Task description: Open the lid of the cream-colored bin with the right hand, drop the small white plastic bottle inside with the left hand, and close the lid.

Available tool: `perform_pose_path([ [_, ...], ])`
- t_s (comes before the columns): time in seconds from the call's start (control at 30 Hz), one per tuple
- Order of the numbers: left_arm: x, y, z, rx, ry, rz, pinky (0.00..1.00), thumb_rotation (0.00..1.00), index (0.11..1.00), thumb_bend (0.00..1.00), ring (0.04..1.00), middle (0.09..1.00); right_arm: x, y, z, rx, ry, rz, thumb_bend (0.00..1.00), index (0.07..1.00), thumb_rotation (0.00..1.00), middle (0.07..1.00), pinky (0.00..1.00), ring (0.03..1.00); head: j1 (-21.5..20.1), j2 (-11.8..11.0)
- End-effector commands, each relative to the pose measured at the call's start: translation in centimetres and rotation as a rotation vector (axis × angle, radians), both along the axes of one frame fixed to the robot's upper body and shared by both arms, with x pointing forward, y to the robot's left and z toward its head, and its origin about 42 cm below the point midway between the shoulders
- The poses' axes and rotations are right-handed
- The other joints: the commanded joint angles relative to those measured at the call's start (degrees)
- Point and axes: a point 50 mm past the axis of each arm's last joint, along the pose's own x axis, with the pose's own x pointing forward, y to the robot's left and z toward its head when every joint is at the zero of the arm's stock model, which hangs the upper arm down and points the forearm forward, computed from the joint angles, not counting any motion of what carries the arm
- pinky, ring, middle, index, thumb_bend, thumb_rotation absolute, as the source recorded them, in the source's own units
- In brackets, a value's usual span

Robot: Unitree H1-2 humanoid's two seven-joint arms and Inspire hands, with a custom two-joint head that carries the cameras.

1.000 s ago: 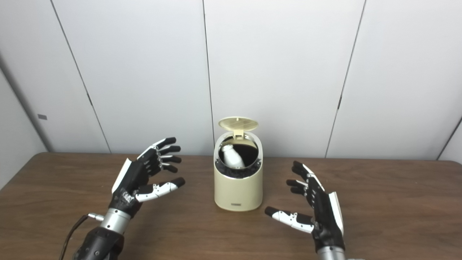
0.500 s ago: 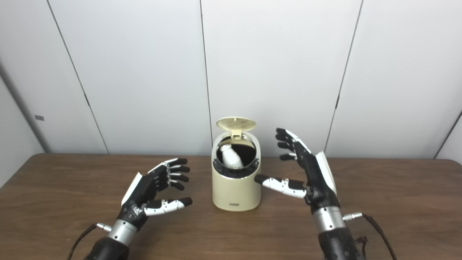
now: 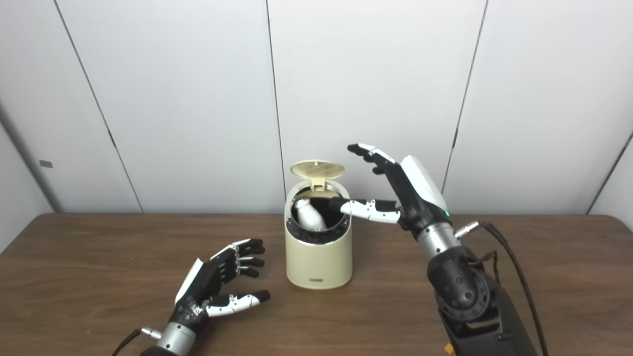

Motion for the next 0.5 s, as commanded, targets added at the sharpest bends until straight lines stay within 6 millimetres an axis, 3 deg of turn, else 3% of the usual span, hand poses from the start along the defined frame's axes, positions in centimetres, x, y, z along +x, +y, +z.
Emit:
perform_pose_path([
  [0.0, 0.0, -0.5, -0.2, -0.006, -0.023, 0.009, 0.66, 0.0, 0.8, 0.69, 0.725, 0.793, 0.6, 0.4, 2.9, -0.041, -0.071, 0.007, 0.63, 0.839, 0.57, 0.874, 0.8, 0.881, 0.01, -0.09],
  [0.47, 0.3, -0.1, -0.4, -0.006, -0.027, 0.018, 0.65, 0.0, 0.797, 0.69, 0.717, 0.786, 3.1, 1.8, 5.2, -0.187, -0.091, 0.01, 0.66, 0.835, 0.57, 0.866, 0.73, 0.86, 0.99, -0.31],
])
